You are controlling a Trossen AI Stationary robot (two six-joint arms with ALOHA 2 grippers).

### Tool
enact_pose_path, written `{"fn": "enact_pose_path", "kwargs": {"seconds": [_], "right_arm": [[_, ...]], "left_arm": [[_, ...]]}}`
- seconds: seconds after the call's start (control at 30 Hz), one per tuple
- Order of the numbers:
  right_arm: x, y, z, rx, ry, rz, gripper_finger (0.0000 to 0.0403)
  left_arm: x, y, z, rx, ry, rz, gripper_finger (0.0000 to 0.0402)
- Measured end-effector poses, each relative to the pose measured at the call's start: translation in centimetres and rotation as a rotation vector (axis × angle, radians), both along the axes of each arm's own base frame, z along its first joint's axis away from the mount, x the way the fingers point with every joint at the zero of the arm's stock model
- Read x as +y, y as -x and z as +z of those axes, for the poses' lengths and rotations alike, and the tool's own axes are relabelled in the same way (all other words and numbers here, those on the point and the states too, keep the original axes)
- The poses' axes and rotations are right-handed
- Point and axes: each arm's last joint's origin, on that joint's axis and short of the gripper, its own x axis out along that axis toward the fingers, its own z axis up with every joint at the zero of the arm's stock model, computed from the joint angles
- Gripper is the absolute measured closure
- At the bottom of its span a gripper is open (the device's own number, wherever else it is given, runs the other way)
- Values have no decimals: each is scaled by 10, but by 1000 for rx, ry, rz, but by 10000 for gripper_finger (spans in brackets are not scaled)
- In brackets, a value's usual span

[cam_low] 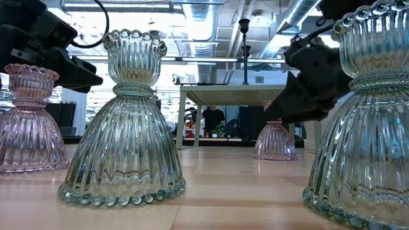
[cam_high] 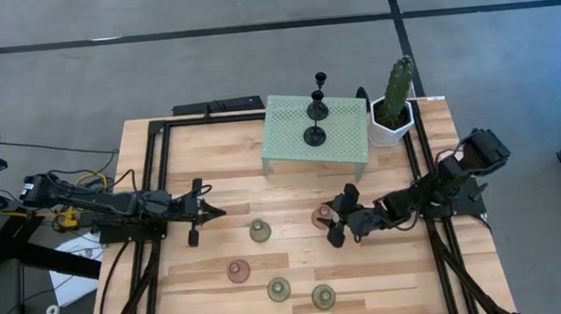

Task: Pick & Place candle stick holders
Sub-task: Put the right pink glass candle holder on the shelf

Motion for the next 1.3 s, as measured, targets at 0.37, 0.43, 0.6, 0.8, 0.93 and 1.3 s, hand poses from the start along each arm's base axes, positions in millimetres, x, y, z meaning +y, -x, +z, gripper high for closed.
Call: {"fn": "enact_pose_path", "kwargs": {"seconds": [0.37,0.43,0.6,0.8,0.93,1.3], "right_arm": [[0,0,3,-11,-3,1,281],[0,1,6,-25,-9,2,281],[-2,4,29,-104,-24,12,281],[-14,15,66,-162,-42,-17,281],[-21,18,103,-148,-31,-37,281],[-62,17,193,-25,95,-156,281]], "left_arm": [[0,0,0,0,0,0,395],[0,0,0,0,0,0,395],[0,0,0,0,0,0,395],[0,0,0,0,0,1,395],[0,0,0,0,0,0,395],[0,0,0,0,-7,0,395]]}}
